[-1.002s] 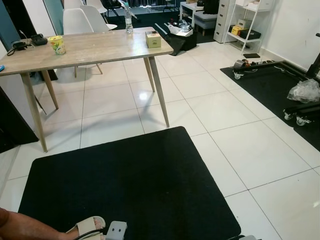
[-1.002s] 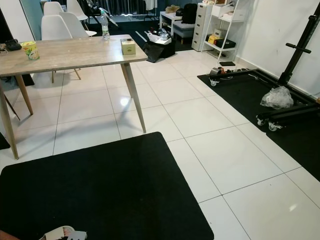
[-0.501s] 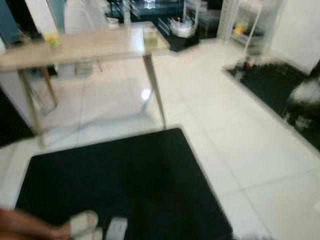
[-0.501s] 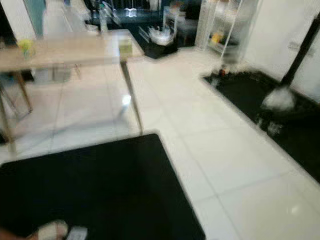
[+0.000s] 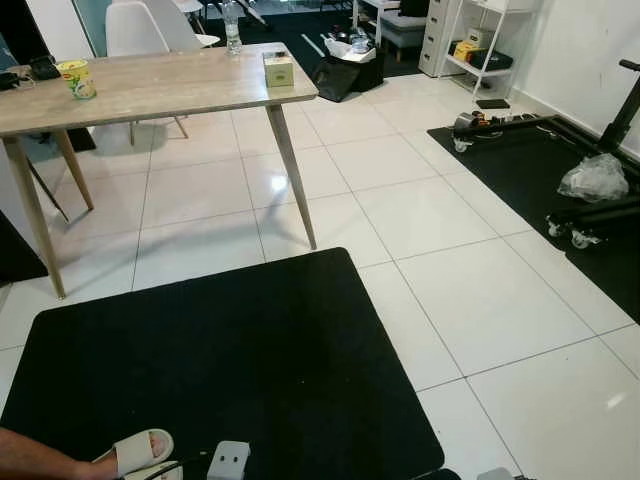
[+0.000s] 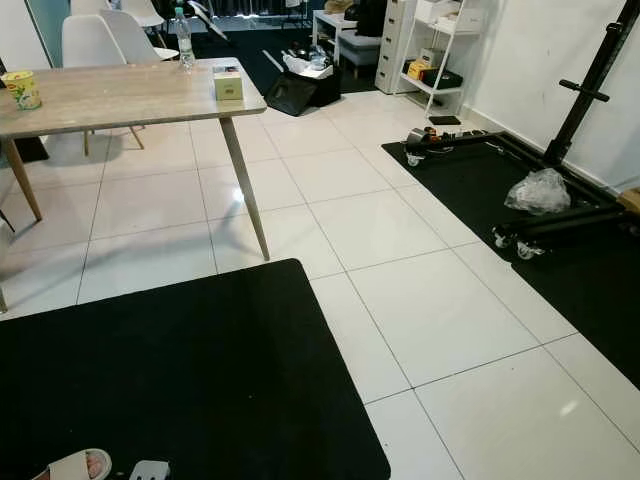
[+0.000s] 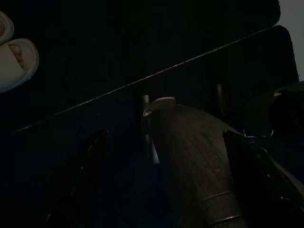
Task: Restocking fridge
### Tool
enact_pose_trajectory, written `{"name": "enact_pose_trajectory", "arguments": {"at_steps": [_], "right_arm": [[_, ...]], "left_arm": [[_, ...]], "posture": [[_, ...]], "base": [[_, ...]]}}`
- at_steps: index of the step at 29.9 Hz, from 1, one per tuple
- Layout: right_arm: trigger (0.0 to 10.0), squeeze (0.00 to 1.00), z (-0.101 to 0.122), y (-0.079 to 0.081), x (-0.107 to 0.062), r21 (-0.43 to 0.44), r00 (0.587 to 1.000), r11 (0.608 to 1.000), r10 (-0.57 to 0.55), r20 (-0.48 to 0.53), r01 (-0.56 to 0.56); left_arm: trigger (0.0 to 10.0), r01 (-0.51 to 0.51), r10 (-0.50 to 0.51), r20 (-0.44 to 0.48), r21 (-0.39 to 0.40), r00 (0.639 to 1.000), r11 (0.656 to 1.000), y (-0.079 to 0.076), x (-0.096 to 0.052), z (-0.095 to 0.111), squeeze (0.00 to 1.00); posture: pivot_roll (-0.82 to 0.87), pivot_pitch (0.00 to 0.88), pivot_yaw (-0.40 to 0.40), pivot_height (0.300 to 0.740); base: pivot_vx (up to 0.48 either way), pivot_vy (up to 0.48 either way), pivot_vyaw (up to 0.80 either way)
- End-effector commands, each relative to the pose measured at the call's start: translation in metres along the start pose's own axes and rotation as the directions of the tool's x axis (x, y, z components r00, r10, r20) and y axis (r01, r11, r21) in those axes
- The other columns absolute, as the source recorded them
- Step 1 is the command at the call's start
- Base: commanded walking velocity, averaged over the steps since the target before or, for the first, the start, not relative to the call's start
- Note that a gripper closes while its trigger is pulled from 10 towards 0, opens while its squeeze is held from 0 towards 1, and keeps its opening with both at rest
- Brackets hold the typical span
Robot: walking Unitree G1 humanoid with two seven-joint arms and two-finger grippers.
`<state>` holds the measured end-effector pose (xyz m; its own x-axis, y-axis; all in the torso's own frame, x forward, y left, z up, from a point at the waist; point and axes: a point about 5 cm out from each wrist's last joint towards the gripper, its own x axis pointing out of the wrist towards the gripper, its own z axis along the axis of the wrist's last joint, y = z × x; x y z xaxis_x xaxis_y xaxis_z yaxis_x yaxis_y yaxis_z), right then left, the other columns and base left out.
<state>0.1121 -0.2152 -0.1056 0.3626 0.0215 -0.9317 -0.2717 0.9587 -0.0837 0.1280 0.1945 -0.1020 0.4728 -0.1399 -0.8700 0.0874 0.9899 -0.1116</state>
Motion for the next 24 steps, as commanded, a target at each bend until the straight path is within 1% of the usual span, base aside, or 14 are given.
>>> {"name": "enact_pose_trajectory", "arguments": {"at_steps": [1, 6, 10, 12, 16, 17, 24], "right_arm": [[10.0, 0.0, 0.0002, 0.0022, 0.0004, 0.006, 1.0, 1.0, 0.009, 0.001, -0.009], [10.0, 0.0, 0.0002, -0.0012, -0.0002, 0.007, 1.0, 1.0, 0.001, 0.002, -0.001], [10.0, 0.0, -0.0007, -0.0017, -0.0005, 0.001, 1.0, 1.0, 0.0, 0.0, 0.0], [10.0, 0.0, 0.0005, -0.003, -0.0007, 0.019, 1.0, 1.0, -0.001, 0.011, 0.001], [10.0, 0.0, 0.0017, -0.0037, -0.0007, 0.023, 1.0, 1.0, 0.004, 0.017, -0.004], [10.0, 0.0, 0.0027, -0.0025, -0.0005, 0.038, 1.0, 0.999, 0.02, 0.021, -0.021], [10.0, 0.0, 0.0032, 0.0019, 0.0004, 0.048, 0.999, 0.998, 0.044, 0.015, -0.045]], "left_arm": [[10.0, 0.02, -0.021, -0.04, -0.006, 0.999, 1.0, -0.0047, -0.0009, -0.0113, 0.0], [10.0, 0.025, -0.025, -0.037, 0.008, 0.999, 1.0, -0.0058, 0.0003, -0.0074, 0.0], [10.0, 0.02, -0.02, -0.031, 0.001, 0.999, 1.0, -0.0057, 0.0007, -0.0056, 0.0], [10.0, 0.015, -0.015, -0.031, 0.003, 0.999, 1.0, -0.0054, 0.0008, -0.0055, 0.0], [10.0, 0.013, -0.013, -0.03, 0.002, 0.999, 1.0, -0.0054, 0.0008, -0.0053, 0.0], [10.0, 0.013, -0.013, -0.031, 0.001, 0.999, 1.0, -0.0056, 0.0008, -0.0056, 0.0], [10.0, 0.012, -0.012, -0.033, -0.004, 0.999, 1.0, -0.0065, 0.001, -0.0065, 0.0]], "posture": [[0.04, 0.0, -0.035, 0.74], [0.03, 0.0, -0.033, 0.74], [0.03, 0.0, -0.033, 0.74], [0.03, 0.0, -0.031, 0.74], [0.03, 0.0, -0.031, 0.74], [0.04, 0.0, -0.03, 0.74], [0.04, 0.0, -0.03, 0.74]], "base": [[0.0, 0.0, 0.0], [0.0, 0.0, 0.0], [0.0, 0.0, 0.0], [0.0, 0.0, 0.0], [0.0, 0.0, 0.0], [0.0, 0.0, 0.54], [0.0, 0.0, 0.77]]}}
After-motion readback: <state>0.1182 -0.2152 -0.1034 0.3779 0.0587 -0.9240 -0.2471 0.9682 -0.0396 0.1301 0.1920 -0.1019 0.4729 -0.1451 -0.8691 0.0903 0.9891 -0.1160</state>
